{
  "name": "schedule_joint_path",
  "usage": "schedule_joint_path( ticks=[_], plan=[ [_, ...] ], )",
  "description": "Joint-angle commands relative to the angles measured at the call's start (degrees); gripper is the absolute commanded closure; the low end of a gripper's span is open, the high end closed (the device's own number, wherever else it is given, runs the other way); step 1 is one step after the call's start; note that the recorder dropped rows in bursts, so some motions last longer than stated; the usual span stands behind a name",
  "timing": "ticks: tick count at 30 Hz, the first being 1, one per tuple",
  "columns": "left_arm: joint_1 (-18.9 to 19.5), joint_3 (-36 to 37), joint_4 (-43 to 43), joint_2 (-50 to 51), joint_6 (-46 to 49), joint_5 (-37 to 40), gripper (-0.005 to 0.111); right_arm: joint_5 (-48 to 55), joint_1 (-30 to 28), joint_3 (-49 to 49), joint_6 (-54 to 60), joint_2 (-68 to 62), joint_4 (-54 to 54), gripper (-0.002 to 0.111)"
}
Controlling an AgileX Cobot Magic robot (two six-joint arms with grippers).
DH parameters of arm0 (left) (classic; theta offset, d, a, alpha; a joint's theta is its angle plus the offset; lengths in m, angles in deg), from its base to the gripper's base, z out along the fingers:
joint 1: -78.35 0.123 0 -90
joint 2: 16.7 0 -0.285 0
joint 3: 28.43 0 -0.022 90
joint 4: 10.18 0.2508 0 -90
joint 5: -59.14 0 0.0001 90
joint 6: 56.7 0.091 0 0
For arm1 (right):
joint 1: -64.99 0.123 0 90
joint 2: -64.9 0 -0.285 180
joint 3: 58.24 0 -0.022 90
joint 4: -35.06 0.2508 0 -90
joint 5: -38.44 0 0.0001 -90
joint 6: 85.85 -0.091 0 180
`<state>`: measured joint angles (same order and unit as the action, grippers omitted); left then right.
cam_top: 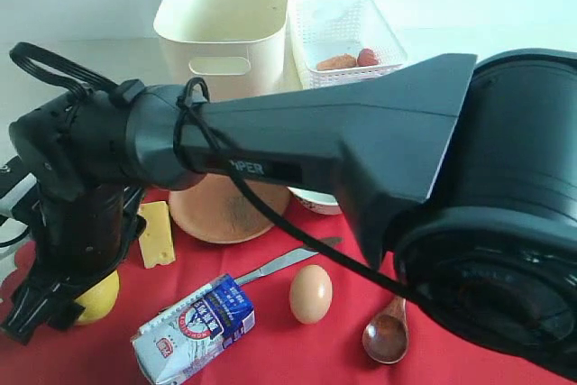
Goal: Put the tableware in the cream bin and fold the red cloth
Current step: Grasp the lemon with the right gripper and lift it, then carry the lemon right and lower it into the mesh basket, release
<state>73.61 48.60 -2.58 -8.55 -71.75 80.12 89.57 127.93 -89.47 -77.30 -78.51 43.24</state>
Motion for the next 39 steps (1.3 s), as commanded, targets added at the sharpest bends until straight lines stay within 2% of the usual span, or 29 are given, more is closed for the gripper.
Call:
schedule_joint_path(
  ticks=[1,5,7,10,21,28,34,39],
  plan=[
    [0.1,0.2,-0.4,-0.4,0.0,-0.3,0.107,-0.4,0.0,0.1,-1.1,0.0,-0.5,0.058],
    [0.1,0.2,-0.4,-0.4,0.0,-0.3,0.107,0.1,0.0,0.1,-1.1,0.5,-1.0,0.09],
    [0.1,0.2,-0.4,-0.4,0.0,-0.3,0.107,0.1,0.0,0.1,-1.1,2.0,-1.3,0.1],
    [0.1,0.2,-0.4,-0.4,0.0,-0.3,0.107,0.1,0.0,0.1,-0.7,3.9,-1.6,0.108],
    [0.1,0.2,-0.4,-0.4,0.0,-0.3,0.107,0.6,0.0,0.1,-0.7,14.3,-7.4,0.108],
    [0.1,0.2,-0.4,-0.4,0.0,-0.3,0.107,3.8,-0.5,0.1,-1.8,21.6,-15.4,0.108],
    [0.1,0.2,-0.4,-0.4,0.0,-0.3,0.107,6.2,-3.7,0.1,-6.6,27.0,-23.3,0.108],
    [0.1,0.2,-0.4,-0.4,0.0,-0.3,0.107,7.4,-8.2,0.1,-7.3,29.6,-23.8,0.108]
  ],
)
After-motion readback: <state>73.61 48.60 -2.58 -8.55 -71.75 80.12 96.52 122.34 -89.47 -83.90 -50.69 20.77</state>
